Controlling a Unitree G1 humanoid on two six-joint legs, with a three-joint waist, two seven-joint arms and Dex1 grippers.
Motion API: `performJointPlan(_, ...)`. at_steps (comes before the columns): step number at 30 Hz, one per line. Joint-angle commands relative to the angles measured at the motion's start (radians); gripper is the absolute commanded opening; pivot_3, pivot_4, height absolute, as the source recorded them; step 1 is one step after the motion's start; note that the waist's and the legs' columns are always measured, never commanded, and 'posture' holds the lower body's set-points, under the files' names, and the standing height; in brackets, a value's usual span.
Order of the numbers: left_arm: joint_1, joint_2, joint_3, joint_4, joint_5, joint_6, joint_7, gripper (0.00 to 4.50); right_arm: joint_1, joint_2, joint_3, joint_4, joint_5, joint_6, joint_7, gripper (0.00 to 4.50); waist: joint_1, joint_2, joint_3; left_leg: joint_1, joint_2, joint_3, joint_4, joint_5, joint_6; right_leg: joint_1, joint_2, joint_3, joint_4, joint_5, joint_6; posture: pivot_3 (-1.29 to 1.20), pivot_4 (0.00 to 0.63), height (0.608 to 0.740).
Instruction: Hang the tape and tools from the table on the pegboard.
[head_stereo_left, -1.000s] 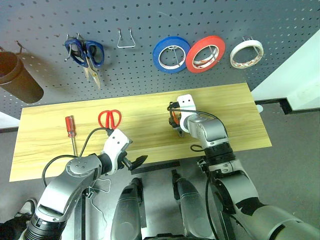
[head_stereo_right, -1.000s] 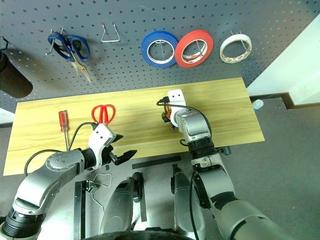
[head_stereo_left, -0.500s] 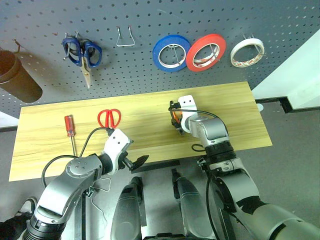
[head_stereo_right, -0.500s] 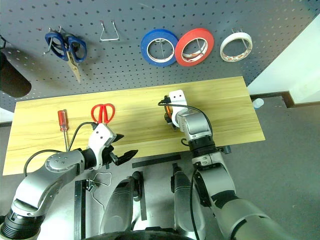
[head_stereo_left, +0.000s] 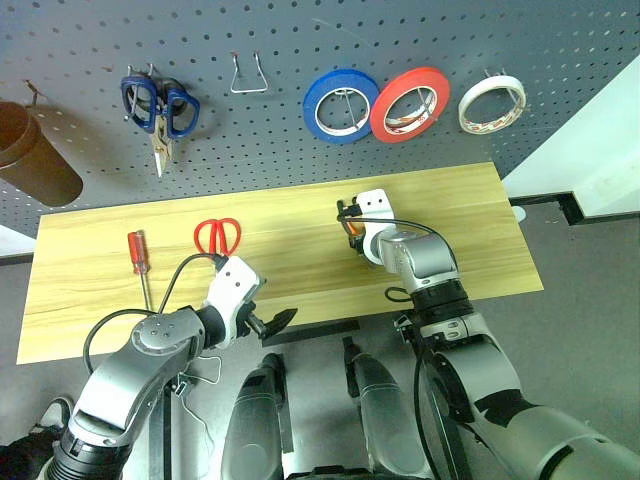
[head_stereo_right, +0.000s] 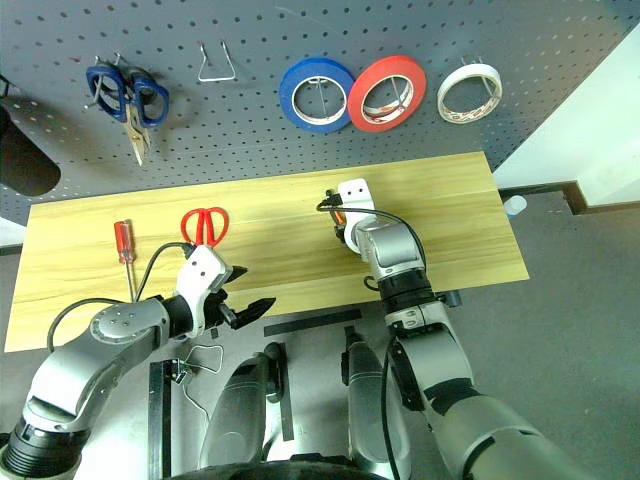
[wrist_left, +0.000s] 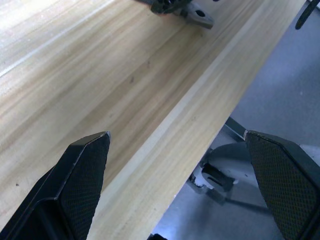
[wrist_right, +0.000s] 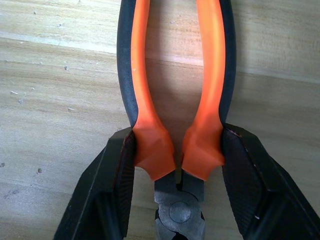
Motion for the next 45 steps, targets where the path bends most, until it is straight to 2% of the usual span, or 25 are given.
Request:
performJointPlan(1,-0.005,0.004,0.012,0.001,-0.005,-0.043,-0.019,4.5,0.033,-0.021,0.001,-0.095,0.004,-0.035,0.027,2.11,0.002,0.0,0.0,0.0,0.0,0.0,0.0,0.0,0.0,0.0,0.0,0.0,0.0,0.0,0.0,-0.01,0.413,0.721)
performJointPlan(5,-0.032,0.003,0.003,0.057,0.009,-0.084,-0.038,4.5,0.09,-0.056,0.016,-0.235,0.016,-0.062,0.08,2.11,0.006,0.0,0.0,-0.002,0.0,0.0,0.0,0.0,0.0,-0.001,0.0,0.0,-0.001,0.0,0.0,0.0,0.38,0.721)
performJointPlan(13,-0.104,0.008,-0.014,0.173,0.037,-0.187,-0.096,4.5,0.253,-0.099,-0.038,-0.677,0.107,0.107,0.137,2.11,0.007,-0.002,-0.003,-0.003,0.0,0.0,0.0,0.0,-0.001,-0.002,0.0,-0.001,-0.001,0.0,0.001,0.0,0.301,0.721)
performJointPlan(19,-0.131,0.003,-0.025,0.267,0.06,-0.27,-0.149,4.5,0.382,-0.142,-0.076,-0.937,0.171,0.19,0.166,2.11,0.008,-0.005,-0.014,-0.004,0.0,0.001,0.0,0.001,-0.002,-0.002,-0.001,-0.001,-0.001,0.0,0.001,-0.02,0.252,0.721)
performJointPlan(30,-0.242,-0.059,-0.04,0.436,0.067,-0.4,-0.234,4.5,0.555,-0.212,-0.179,-1.202,0.34,0.087,0.297,2.11,0.003,-0.011,-0.055,-0.002,0.0,0.001,0.003,0.002,-0.003,0.001,0.0,-0.001,0.0,0.002,0.001,-0.07,0.221,0.721)
performJointPlan(38,-0.256,-0.108,-0.012,0.459,0.035,-0.457,-0.26,4.5,0.524,-0.184,-0.216,-1.32,0.503,0.011,0.321,2.11,0.002,-0.011,-0.065,-0.001,0.0,-0.001,0.009,0.002,-0.003,0.004,0.0,-0.002,0.002,0.003,0.002,-0.1,0.212,0.721)
performJointPlan(45,-0.23,-0.167,0.043,0.422,-0.007,-0.493,-0.231,4.5,0.362,-0.166,-0.208,-1.292,0.558,-0.013,0.229,2.11,-0.009,-0.011,-0.083,-0.001,0.0,-0.001,0.017,0.001,-0.002,0.007,0.0,-0.002,0.006,0.004,0.003,-0.1,0.21,0.721)
